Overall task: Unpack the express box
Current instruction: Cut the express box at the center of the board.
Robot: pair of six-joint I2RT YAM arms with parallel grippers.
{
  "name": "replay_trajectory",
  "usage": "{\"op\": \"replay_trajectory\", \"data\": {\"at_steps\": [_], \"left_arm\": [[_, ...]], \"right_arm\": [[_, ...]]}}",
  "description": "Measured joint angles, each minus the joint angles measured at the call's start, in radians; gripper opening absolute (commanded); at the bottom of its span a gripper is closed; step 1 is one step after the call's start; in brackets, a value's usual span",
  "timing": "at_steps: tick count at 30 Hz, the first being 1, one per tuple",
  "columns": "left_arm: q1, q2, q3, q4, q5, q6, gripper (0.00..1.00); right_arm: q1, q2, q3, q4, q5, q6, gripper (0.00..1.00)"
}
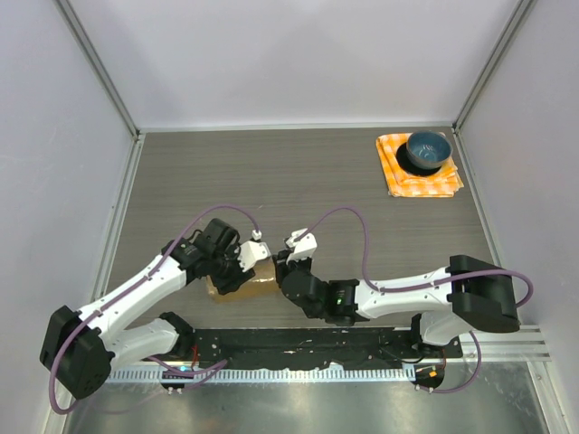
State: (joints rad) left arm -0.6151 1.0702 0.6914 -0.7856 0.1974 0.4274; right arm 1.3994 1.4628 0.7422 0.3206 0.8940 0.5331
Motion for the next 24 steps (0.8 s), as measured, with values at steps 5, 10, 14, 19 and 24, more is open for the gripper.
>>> {"op": "replay_trajectory", "data": {"at_steps": [5, 10, 14, 19, 24], "left_arm": [[0.000, 0.003, 0.000, 0.006, 0.003, 0.000, 0.15], [-0.002, 0.009, 0.002, 0.009, 0.006, 0.000, 0.12], [-0.004, 0.022, 0.009, 0.009, 0.010, 0.000, 0.11], [-0.004, 0.036, 0.016, 0.013, 0.002, -0.016, 0.11], [-0.004, 0.037, 0.017, 0.014, -0.001, -0.024, 0.10]], "right_arm": [[0.008, -0.006, 0.005, -0.030, 0.008, 0.009, 0.01], [0.022, -0.010, 0.034, -0.106, 0.021, 0.027, 0.01], [0.033, -0.009, 0.070, -0.185, 0.032, 0.041, 0.01], [0.046, -0.009, 0.108, -0.270, 0.041, 0.061, 0.01], [0.046, 0.005, 0.129, -0.302, 0.049, 0.083, 0.01]]}}
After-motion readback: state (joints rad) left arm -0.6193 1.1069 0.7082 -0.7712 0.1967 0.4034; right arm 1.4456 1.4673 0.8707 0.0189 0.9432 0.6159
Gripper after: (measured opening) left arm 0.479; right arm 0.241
